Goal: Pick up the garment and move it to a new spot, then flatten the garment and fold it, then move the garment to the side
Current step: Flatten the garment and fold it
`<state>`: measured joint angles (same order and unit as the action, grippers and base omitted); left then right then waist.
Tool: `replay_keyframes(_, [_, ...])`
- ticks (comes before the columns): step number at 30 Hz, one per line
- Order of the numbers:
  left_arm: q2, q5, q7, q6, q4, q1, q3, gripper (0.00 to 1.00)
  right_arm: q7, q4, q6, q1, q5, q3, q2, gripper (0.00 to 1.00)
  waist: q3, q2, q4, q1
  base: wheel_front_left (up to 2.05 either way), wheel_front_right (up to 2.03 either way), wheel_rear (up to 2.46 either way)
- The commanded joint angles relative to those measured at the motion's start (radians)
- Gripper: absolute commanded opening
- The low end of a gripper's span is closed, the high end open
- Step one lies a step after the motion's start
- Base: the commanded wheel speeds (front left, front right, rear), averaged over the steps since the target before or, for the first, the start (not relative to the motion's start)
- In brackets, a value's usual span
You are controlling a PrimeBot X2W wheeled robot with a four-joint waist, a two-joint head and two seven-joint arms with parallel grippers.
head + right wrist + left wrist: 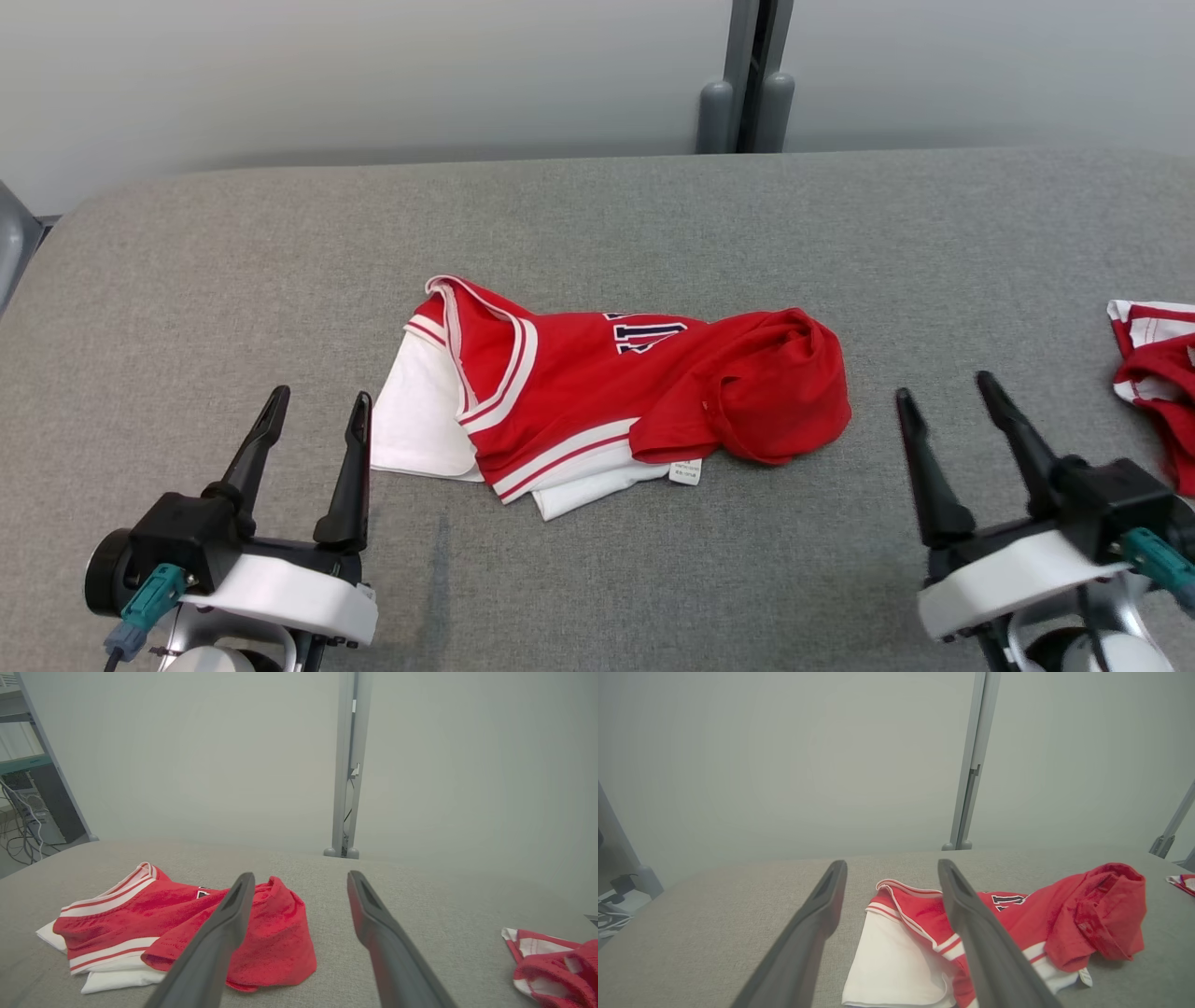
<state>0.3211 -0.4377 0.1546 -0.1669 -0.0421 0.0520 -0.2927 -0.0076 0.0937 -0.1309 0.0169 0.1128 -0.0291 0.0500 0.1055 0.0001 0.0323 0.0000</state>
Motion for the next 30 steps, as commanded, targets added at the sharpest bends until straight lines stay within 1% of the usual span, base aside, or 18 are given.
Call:
replay_keyframes(1, [0.003,-0.003,0.008,0.005,-0.002,0.021,0.001,1.0,0.018,0.002,0.0,0.032,-0.011,-0.054,0.007,1.0,0.024,-0.0001,0.012,0.0,0.0,0.0,0.0])
replay_keyframes(5, [-0.005,-0.005,0.016,0.007,0.006,0.041,-0.005,1.0,0.068,-0.023,0.0,0.088,-0.011,-0.195,0.039,1.0,0.058,-0.0001,0.03,0.0,0.0,0.0,0.0])
replay_keyframes(6, [-0.005,-0.005,0.016,0.007,0.006,0.041,-0.005,1.0,0.068,-0.023,0.0,0.088,-0.011,-0.195,0.039,1.0,0.058,-0.0001,0.03,0.0,0.0,0.0,0.0])
replay_keyframes(10, [-0.016,-0.007,0.024,0.012,0.018,0.059,-0.012,1.0,0.121,-0.066,0.0,0.153,0.004,-0.33,0.076,1.0,0.094,-0.0001,0.052,0.0,0.0,0.0,0.0])
replay_keyframes(13, [-0.027,-0.01,0.033,0.017,0.029,0.078,-0.02,1.0,0.164,-0.115,0.0,0.201,0.013,-0.397,0.103,1.0,0.122,-0.0001,0.071,0.0,0.0,0.0,0.0])
replay_keyframes(16, [-0.04,-0.012,0.046,0.026,0.043,0.099,-0.027,1.0,0.183,-0.167,0.0,0.251,0.013,-0.436,0.121,1.0,0.155,-0.0001,0.091,0.0,0.0,0.0,0.0])
replay_keyframes(19, [-0.052,-0.012,0.06,0.034,0.059,0.118,-0.033,1.0,0.179,-0.222,0.0,0.302,0.001,-0.459,0.134,1.0,0.185,-0.0001,0.107,0.0,0.0,0.0,0.0])
replay_keyframes(25, [-0.072,-0.008,0.081,0.052,0.097,0.155,-0.04,1.0,0.179,-0.333,0.0,0.382,-0.049,-0.473,0.143,1.0,0.226,-0.0001,0.127,0.0,0.0,0.0,0.0])
replay_keyframes(27, [-0.077,-0.006,0.085,0.054,0.107,0.165,-0.041,1.0,0.17,-0.357,0.0,0.396,-0.052,-0.469,0.137,1.0,0.231,-0.0001,0.129,0.0,0.0,0.0,0.0])
replay_keyframes(28, [-0.078,-0.006,0.088,0.056,0.112,0.169,-0.04,1.0,0.168,-0.367,0.0,0.4,-0.052,-0.468,0.136,0.22,0.233,-0.0001,0.129,0.0,0.0,0.0,0.0])
replay_keyframes(29, [-0.079,-0.005,0.091,0.058,0.115,0.171,-0.039,1.0,0.157,-0.371,0.0,0.402,-0.045,-0.464,0.132,0.0,0.234,-0.0001,0.129,0.0,0.0,0.0,0.0])
replay_keyframes(30, [-0.079,-0.004,0.091,0.059,0.119,0.173,-0.037,1.0,0.151,-0.374,0.0,0.404,-0.042,-0.458,0.132,0.0,0.235,-0.0001,0.127,0.0,0.0,0.0,0.0])
